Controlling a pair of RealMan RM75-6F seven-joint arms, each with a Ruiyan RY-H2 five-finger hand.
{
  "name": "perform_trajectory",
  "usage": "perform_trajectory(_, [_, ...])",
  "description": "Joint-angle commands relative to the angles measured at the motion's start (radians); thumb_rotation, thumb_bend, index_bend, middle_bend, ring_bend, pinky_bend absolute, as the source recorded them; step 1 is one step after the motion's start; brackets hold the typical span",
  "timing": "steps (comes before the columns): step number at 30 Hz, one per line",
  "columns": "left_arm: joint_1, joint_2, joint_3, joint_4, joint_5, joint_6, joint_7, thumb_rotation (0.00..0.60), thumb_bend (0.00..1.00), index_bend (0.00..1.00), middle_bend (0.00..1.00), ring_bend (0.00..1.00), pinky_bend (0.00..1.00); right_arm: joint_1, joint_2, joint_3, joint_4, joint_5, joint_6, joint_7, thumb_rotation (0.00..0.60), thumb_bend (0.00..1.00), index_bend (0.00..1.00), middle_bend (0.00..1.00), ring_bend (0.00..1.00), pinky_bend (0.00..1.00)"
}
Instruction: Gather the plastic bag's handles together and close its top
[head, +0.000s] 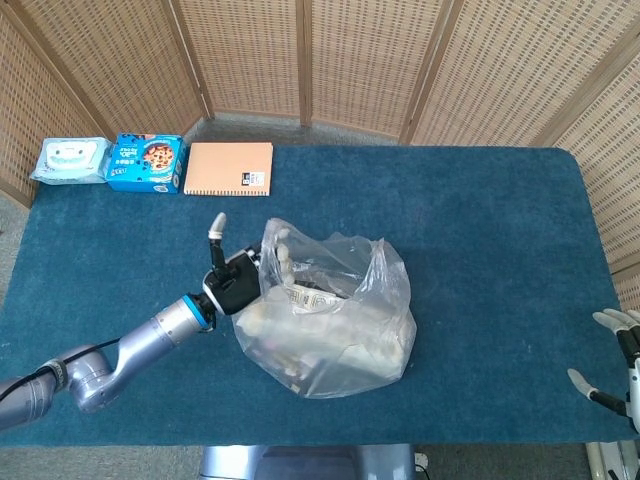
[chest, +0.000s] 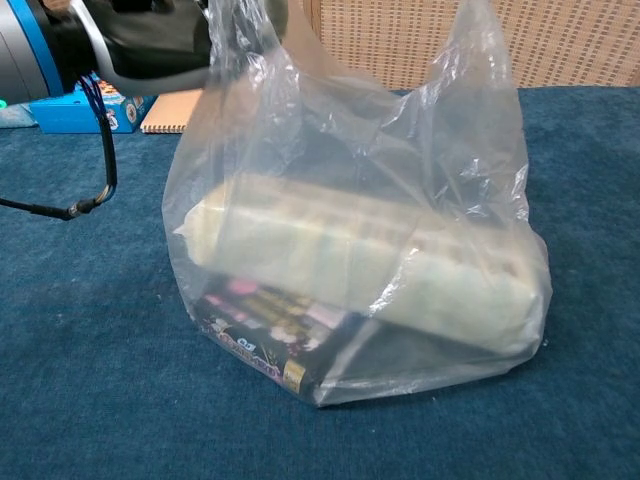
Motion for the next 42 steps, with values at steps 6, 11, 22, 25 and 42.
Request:
perform_trajectory(6, [-0.017, 0.010, 0.038, 0.025, -0.021, 0.098, 0.002, 0.000, 0.19, 0.25, 0.49, 0.42, 0.59, 0.001, 0.001, 0.001, -0.002, 0.001, -0.002, -0.002, 0.547, 0.19, 0.23, 0.23, 0.17, 0.16])
perform_trajectory(11, [-0.025, 0.028, 0.074, 0.008, 0.019, 0.160, -0.077, 0.000, 0.21, 0.25, 0.49, 0.47, 0.70, 0.002, -0.001, 0.001, 0.000, 0.001, -0.003, 0.001, 0.545, 0.19, 0.23, 0.23, 0.17, 0.16])
perform_trajectory(22, [-0.033, 0.051, 0.114, 0.000, 0.064, 0.278, -0.164, 0.000, 0.26, 0.25, 0.49, 0.48, 0.71, 0.009, -0.003, 0.002, -0.004, -0.002, -0.008, -0.002, 0.546, 0.19, 0.23, 0.23, 0.17, 0.16])
perform_trajectory(25, [-0.042, 0.063, 0.127, -0.005, 0.058, 0.267, -0.120, 0.000, 0.26, 0.25, 0.49, 0.48, 0.70, 0.009, -0.003, 0.002, -0.004, -0.003, -0.009, -0.001, 0.546, 0.19, 0.23, 0.23, 0.17, 0.16])
perform_trajectory(42, [-0.012, 0.083, 0.189, 0.018, 0.081, 0.432, -0.118, 0.000, 0.22, 0.25, 0.49, 0.48, 0.65, 0.019, -0.004, 0.002, 0.004, 0.003, -0.027, 0.006, 0.543, 0.19, 0.23, 0.23, 0.17, 0.16])
